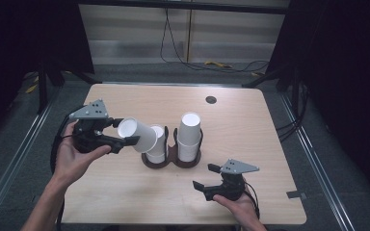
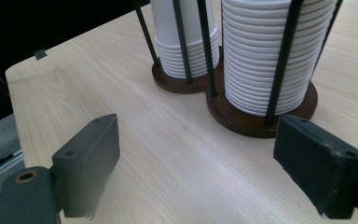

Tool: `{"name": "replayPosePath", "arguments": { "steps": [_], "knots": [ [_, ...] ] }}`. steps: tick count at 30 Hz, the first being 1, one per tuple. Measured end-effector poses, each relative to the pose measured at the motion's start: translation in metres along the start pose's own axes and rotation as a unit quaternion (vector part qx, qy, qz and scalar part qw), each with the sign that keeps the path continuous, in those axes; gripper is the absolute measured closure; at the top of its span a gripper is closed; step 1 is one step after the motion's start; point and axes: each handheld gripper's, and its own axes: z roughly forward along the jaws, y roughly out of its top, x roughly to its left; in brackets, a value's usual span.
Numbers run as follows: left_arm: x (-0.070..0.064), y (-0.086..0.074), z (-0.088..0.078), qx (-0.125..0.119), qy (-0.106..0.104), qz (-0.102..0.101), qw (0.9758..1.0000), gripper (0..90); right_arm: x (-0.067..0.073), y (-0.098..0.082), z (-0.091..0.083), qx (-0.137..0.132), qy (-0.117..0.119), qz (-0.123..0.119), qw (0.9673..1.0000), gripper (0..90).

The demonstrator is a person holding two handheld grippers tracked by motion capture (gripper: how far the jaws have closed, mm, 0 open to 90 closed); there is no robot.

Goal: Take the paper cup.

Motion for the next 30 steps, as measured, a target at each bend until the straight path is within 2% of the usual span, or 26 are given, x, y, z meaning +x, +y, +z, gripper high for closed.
{"name": "replayPosePath", "arguments": {
  "steps": [1, 8, 10, 11, 13, 16, 18, 22, 23, 25, 29, 30],
  "knots": [
    [-0.001, -0.004, -0.001, -0.007, -0.01, -0.006, 0.9999, 33.4, 0.001, 0.001, 0.0, -0.002, 0.003, 0.001, 1.0, 14.0],
    [-0.011, -0.013, 0.004, 0.0, -0.023, 0.003, 0.9997, 33.4, 0.005, 0.008, 0.002, -0.004, 0.011, -0.006, 0.9999, 13.5],
    [-0.015, -0.016, 0.005, 0.001, -0.021, 0.012, 0.9997, 33.4, 0.006, 0.01, 0.002, -0.008, 0.011, -0.006, 0.9999, 13.4],
    [-0.017, -0.018, 0.006, 0.003, -0.029, 0.006, 0.9996, 33.4, 0.008, 0.013, 0.002, -0.009, 0.017, -0.007, 0.9998, 13.4],
    [-0.018, -0.02, 0.007, 0.007, -0.025, 0.015, 0.9996, 33.4, 0.009, 0.014, 0.002, -0.011, 0.018, -0.009, 0.9997, 13.4],
    [-0.02, -0.026, 0.01, 0.008, -0.033, 0.017, 0.9993, 33.3, 0.011, 0.019, 0.003, -0.014, 0.026, -0.012, 0.9995, 13.2],
    [-0.02, -0.03, 0.015, 0.008, -0.046, 0.011, 0.9988, 33.3, 0.013, 0.022, 0.005, -0.017, 0.033, -0.015, 0.9992, 13.2],
    [-0.02, -0.038, 0.024, 0.016, -0.054, 0.008, 0.9984, 33.3, 0.02, 0.03, 0.014, -0.017, 0.051, -0.029, 0.9981, 13.2],
    [-0.021, -0.04, 0.028, 0.021, -0.051, 0.013, 0.9984, 33.3, 0.021, 0.033, 0.016, -0.016, 0.057, -0.034, 0.9977, 13.6],
    [-0.022, -0.042, 0.032, 0.015, -0.057, 0.01, 0.9982, 33.3, 0.023, 0.039, 0.02, -0.005, 0.052, -0.043, 0.9977, 13.9],
    [-0.024, -0.048, 0.038, 0.012, -0.063, 0.007, 0.998, 33.3, 0.024, 0.053, 0.024, -0.015, 0.068, -0.052, 0.9962, 14.2],
    [-0.024, -0.049, 0.04, 0.018, -0.065, 0.007, 0.9977, 33.3, 0.024, 0.053, 0.024, -0.015, 0.068, -0.052, 0.9962, 14.2]
  ]
}}
